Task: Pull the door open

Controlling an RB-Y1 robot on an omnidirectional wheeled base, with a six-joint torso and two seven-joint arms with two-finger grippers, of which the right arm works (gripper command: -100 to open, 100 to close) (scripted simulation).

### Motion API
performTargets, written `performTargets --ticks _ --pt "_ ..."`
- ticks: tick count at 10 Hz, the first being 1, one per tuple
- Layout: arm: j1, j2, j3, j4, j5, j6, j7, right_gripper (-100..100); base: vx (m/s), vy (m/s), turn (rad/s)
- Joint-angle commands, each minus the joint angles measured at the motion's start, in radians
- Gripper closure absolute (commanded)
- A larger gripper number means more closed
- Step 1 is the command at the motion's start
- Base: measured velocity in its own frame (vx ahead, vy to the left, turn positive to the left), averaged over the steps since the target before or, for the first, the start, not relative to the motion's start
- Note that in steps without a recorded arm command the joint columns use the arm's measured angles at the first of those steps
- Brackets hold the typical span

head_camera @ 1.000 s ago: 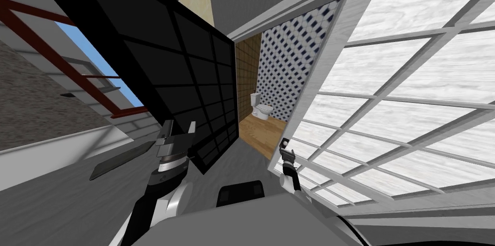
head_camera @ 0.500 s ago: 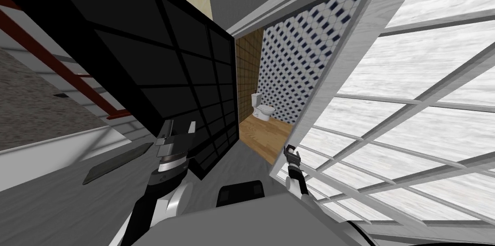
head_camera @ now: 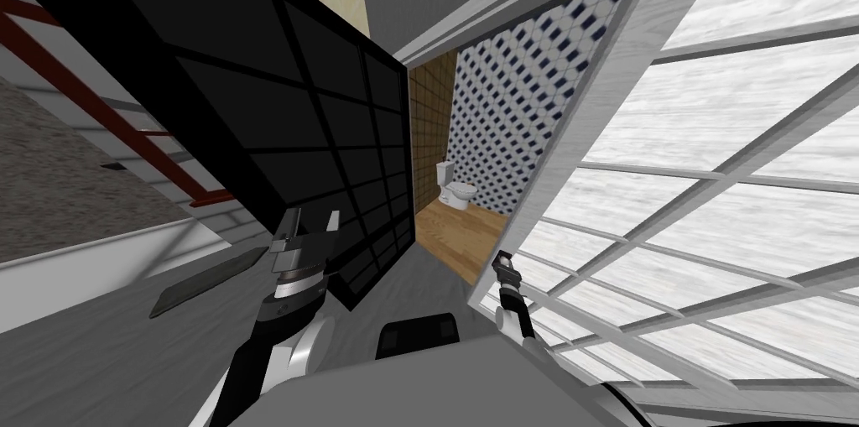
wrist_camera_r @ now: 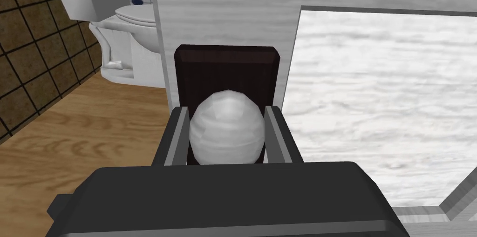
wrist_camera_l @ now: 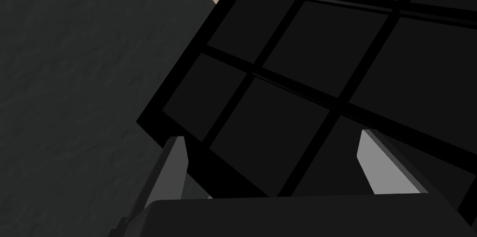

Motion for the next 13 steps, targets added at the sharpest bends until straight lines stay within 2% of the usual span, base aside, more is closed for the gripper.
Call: performTargets --ticks 1,6,9,11,12,13 --pt "0.000 -0.001 -0.001 -0.001 -0.001 -0.002 -0.001 100 0.000 0.000 0.000" --pt "0.008 -0.013 0.056 -0.025 0.032 0.006 -0.037 100 -0.189 -0.006 0.060" --pt "0.015 -0.023 0.103 -0.046 0.059 0.011 -0.067 100 -0.237 0.021 0.064" --pt "0.013 -0.023 0.105 -0.041 0.061 0.011 -0.067 100 -0.162 0.015 0.034" --pt "0.021 -0.027 0.125 -0.048 0.071 0.011 -0.080 100 -0.177 0.017 0.048" --pt "0.022 -0.030 0.131 -0.050 0.074 0.010 -0.083 100 -0.196 -0.004 0.049"
